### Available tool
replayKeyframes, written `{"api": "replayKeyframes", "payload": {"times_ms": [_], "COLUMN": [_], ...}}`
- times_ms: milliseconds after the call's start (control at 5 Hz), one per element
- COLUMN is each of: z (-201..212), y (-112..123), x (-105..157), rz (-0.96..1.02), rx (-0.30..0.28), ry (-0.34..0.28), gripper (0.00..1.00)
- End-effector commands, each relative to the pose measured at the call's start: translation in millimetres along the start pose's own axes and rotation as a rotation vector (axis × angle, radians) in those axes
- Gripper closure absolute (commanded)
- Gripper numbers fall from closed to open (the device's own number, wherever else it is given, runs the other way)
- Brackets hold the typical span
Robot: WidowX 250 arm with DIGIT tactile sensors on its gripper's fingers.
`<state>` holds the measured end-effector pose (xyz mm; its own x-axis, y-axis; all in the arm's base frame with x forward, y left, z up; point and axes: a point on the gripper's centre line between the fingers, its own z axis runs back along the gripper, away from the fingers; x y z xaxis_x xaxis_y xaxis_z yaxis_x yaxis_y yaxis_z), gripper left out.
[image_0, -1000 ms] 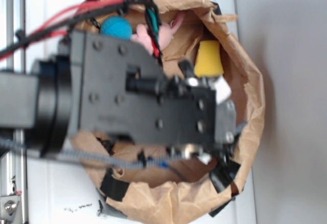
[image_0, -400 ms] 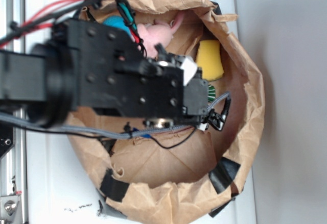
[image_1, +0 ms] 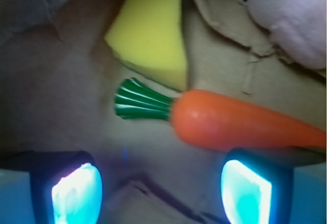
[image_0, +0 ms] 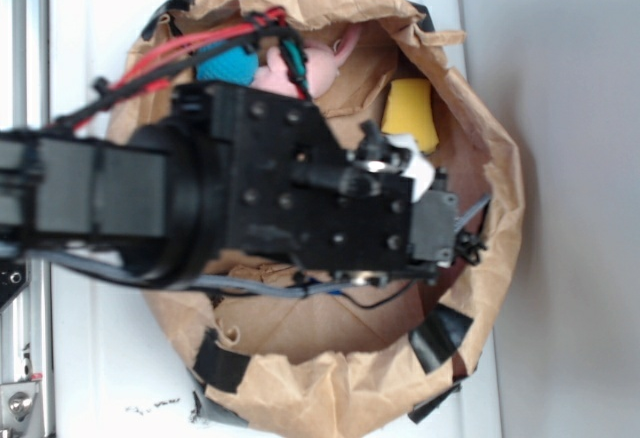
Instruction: Grab the green sponge.
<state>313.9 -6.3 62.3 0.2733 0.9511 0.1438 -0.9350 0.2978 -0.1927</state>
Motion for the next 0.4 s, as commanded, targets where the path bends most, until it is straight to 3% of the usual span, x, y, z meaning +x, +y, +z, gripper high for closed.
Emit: {"api": "replayKeyframes", "payload": {"times_ms": [0,200], "z": [6.5,2.9], "y": [-18.3,-16.3], "x": [21.3,26.4], "rz": [0.082,0.087], "rx": [-0.044,-0.027], "ry": [-0.038,-0.072], "gripper": [0.0,0.0]}}
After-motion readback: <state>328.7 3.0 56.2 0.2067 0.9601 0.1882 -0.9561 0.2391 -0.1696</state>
